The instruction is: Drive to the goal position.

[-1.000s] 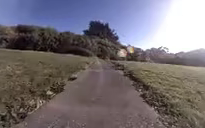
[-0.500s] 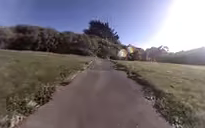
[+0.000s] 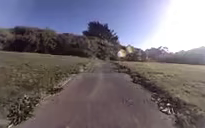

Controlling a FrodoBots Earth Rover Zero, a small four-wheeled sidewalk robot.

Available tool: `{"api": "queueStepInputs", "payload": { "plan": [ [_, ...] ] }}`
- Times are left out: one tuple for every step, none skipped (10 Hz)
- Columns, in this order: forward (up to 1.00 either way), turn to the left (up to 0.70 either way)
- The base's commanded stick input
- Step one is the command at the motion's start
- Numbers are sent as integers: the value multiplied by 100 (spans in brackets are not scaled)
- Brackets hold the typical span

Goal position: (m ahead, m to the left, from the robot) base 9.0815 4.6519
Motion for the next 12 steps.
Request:
{"api": "queueStepInputs", "payload": {
  "plan": [
    [100, 1],
    [100, 1],
    [100, 1],
    [100, 1],
    [100, 1],
    [100, 1],
    [100, 1],
    [100, 1],
    [100, 1],
    [100, 1],
    [100, 1],
    [100, 1]
  ]
}}
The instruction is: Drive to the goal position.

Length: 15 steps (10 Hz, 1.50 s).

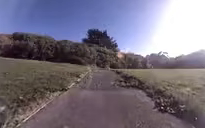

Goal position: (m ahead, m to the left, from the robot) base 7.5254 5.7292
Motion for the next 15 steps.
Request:
{"api": "queueStepInputs", "payload": {
  "plan": [
    [100, 1],
    [100, 1],
    [100, 1],
    [100, 1],
    [100, 1],
    [100, 1],
    [100, 1],
    [100, 1],
    [100, 1],
    [100, 1],
    [100, 1],
    [100, 1],
    [100, 1],
    [100, 1],
    [100, 1]
  ]
}}
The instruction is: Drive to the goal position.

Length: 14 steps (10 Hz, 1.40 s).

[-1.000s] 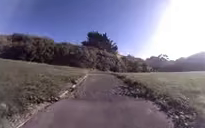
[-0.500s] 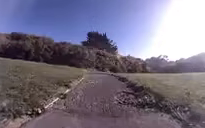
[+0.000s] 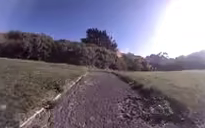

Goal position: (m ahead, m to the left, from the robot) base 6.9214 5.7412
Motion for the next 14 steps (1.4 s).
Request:
{"api": "queueStepInputs", "payload": {
  "plan": [
    [100, 1],
    [100, 1],
    [100, 1],
    [100, 1],
    [100, 1],
    [100, 1],
    [100, 1],
    [100, 1],
    [100, 1],
    [100, 1],
    [100, 1],
    [100, 1],
    [100, 1],
    [100, 1]
  ]
}}
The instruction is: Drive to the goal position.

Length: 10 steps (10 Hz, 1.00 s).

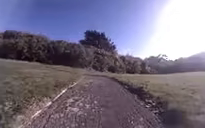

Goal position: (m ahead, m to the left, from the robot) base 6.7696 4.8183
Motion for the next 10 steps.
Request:
{"api": "queueStepInputs", "payload": {
  "plan": [
    [100, 1],
    [100, 1],
    [100, 1],
    [100, 1],
    [100, 1],
    [100, 1],
    [100, 1],
    [100, 1],
    [100, 1],
    [100, 1]
  ]
}}
